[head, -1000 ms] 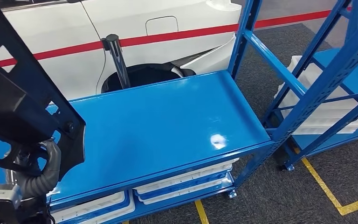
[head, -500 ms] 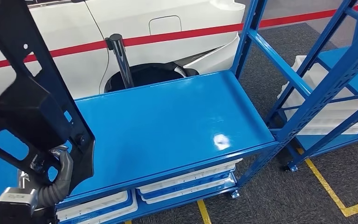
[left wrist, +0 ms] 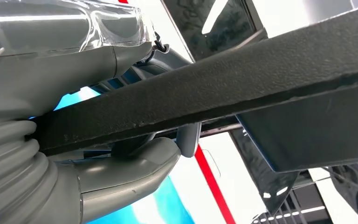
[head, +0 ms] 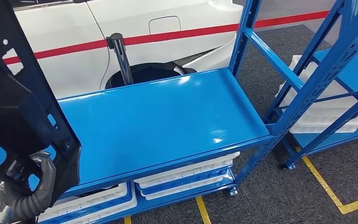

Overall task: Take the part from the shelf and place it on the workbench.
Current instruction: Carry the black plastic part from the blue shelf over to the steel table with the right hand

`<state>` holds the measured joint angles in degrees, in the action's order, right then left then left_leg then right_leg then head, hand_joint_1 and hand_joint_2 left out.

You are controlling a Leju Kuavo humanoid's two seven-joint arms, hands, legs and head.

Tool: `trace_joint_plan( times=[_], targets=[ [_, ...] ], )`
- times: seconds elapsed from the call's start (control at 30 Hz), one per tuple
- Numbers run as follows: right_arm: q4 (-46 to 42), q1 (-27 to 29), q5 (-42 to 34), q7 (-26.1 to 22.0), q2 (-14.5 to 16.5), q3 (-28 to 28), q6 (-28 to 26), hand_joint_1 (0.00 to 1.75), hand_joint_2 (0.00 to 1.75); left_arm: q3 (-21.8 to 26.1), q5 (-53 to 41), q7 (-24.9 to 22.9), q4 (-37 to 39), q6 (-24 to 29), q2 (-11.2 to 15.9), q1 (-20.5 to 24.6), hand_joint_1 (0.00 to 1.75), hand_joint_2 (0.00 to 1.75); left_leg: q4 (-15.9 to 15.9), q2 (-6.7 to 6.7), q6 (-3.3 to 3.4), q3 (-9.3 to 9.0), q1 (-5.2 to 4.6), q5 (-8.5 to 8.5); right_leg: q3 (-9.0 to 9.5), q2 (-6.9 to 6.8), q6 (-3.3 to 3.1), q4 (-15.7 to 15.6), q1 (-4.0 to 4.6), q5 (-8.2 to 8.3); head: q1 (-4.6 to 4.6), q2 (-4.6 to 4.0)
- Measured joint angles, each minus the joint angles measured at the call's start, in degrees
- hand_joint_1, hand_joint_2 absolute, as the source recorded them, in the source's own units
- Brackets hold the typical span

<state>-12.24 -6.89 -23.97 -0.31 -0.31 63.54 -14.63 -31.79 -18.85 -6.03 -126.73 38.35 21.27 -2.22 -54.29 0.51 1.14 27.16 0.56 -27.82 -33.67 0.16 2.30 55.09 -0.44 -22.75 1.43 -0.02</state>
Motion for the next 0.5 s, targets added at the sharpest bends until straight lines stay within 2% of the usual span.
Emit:
trace_joint_plan(
  times=[0.07,0.1,0.13,0.2,0.23,0.27,0.3,0.33,0.4,0.43,0.47,0.5],
  targets=[
    [0.00,0.03,0.04,0.01,0.00,0.00,0.35,0.00,0.00,-0.18,0.00,0.55,0.00,0.03,0.00,0.11,1.75,1.75,0.01,-0.13,0.97,0.47,-0.03,0.71,-0.39,0.06,0.68,0.26,-0.19,-0.14,0.06,0.00],
    [0.00,0.03,0.05,0.18,0.00,0.00,0.51,0.00,0.00,-0.25,0.01,0.85,0.00,0.03,0.00,0.17,1.75,1.75,0.07,-0.25,1.53,0.81,-0.03,1.13,-0.99,0.07,0.93,1.43,-0.30,-1.34,0.09,0.00],
    [0.00,0.03,0.05,0.36,0.00,0.00,0.65,0.00,0.00,-0.31,0.03,1.14,0.01,0.03,0.00,0.21,1.75,1.75,0.15,-0.37,2.02,1.25,0.05,1.57,-2.00,0.06,1.11,3.87,-0.37,-3.47,0.12,0.00],
    [0.00,0.06,0.01,0.56,0.02,0.01,0.76,0.00,0.00,-0.45,0.15,1.62,0.04,0.04,0.00,0.22,1.75,1.75,0.12,-0.51,2.54,2.23,-0.03,2.29,-4.68,0.04,1.37,11.62,-0.39,-8.79,0.19,0.00],
    [0.00,0.09,-0.02,0.46,0.03,0.02,0.75,0.00,0.00,-0.53,0.27,1.83,0.09,0.04,0.00,0.21,1.75,1.75,0.09,-0.54,2.61,2.72,-0.13,2.63,-5.64,0.04,1.44,15.20,-0.38,-10.56,0.20,0.00],
    [0.00,0.12,-0.04,0.31,0.04,0.02,0.70,0.00,0.00,-0.62,0.41,2.04,0.13,0.04,0.00,0.21,1.75,1.75,0.06,-0.55,2.63,3.16,-0.25,2.95,-5.78,0.04,1.43,17.10,-0.37,-11.20,0.21,0.00],
    [0.00,0.12,-0.09,0.14,0.04,0.02,0.60,0.00,0.00,-0.70,0.54,2.23,0.17,0.01,0.00,0.21,1.75,1.75,0.04,-0.56,2.60,3.53,-0.38,3.23,-4.75,0.04,1.30,16.73,-0.36,-10.73,0.21,0.00],
    [0.00,0.10,-0.14,0.01,0.04,0.02,0.44,0.00,0.00,-0.79,0.67,2.41,0.19,-0.09,0.00,0.23,1.75,1.75,0.02,-0.55,2.53,3.78,-0.49,3.47,-2.50,0.04,1.04,13.92,-0.30,-9.40,0.21,0.00],
    [0.00,0.00,-0.34,-0.06,0.03,0.02,0.14,0.00,0.00,-0.96,0.81,2.69,0.20,-0.34,0.00,0.35,1.75,1.75,-0.01,-0.54,2.24,4.06,-0.73,3.85,3.65,0.05,0.23,4.73,-0.02,-6.67,0.22,0.00],
    [0.00,-0.05,-0.45,-0.07,0.01,0.02,0.02,0.00,0.00,-1.04,0.86,2.76,0.20,-0.48,0.00,0.48,1.75,1.75,-0.02,-0.56,1.96,4.16,-0.81,4.11,5.80,0.04,-0.09,1.17,0.18,-5.85,0.20,0.00],
    [0.00,-0.10,-0.56,-0.07,0.00,0.02,-0.05,0.00,0.00,-1.13,0.90,2.81,0.21,-0.57,0.00,0.65,1.75,1.75,-0.05,-0.60,1.67,4.28,-0.86,4.35,6.91,0.05,-0.31,-0.93,0.34,-5.50,0.20,0.00],
    [0.00,-0.15,-0.64,-0.07,-0.01,0.01,-0.10,0.00,0.00,-1.22,0.95,2.85,0.22,-0.63,-0.01,0.81,1.75,1.75,-0.06,-0.64,1.33,4.42,-0.86,4.63,7.06,0.06,-0.43,-1.61,0.52,-5.40,0.20,0.00]
  ],
)
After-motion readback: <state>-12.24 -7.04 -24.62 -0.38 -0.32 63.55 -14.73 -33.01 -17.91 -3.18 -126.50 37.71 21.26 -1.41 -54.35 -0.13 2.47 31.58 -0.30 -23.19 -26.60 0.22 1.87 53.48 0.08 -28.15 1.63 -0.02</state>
